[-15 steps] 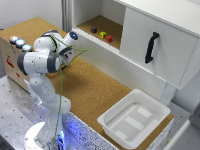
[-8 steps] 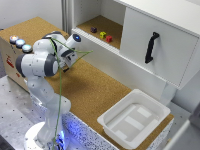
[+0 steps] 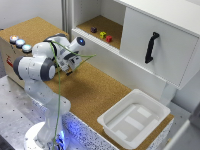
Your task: Grasp the handle of the drawer and open it
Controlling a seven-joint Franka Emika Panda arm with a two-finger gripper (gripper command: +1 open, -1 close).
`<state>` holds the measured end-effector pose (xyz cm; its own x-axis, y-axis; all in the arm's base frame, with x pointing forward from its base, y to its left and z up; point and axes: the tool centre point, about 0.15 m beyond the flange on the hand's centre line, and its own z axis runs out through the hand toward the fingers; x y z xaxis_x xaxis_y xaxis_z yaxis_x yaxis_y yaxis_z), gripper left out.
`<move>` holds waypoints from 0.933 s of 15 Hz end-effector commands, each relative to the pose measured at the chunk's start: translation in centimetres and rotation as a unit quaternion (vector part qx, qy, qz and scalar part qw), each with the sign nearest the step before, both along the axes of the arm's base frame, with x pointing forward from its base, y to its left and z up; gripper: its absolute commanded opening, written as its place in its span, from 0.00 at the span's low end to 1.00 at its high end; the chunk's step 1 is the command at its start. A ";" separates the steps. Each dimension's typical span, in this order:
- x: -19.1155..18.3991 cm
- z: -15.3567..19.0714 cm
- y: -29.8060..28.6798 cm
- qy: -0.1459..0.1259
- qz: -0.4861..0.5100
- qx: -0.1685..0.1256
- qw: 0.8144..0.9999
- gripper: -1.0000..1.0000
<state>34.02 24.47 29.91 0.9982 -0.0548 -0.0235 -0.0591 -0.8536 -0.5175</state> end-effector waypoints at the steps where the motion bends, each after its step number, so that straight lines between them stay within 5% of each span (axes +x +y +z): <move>1: 1.6 -0.6 -4.5 0.009 -0.024 0.008 1.000 0.00; 14: 2.8 0.8 -10.8 -0.002 -0.074 -0.009 0.997 0.00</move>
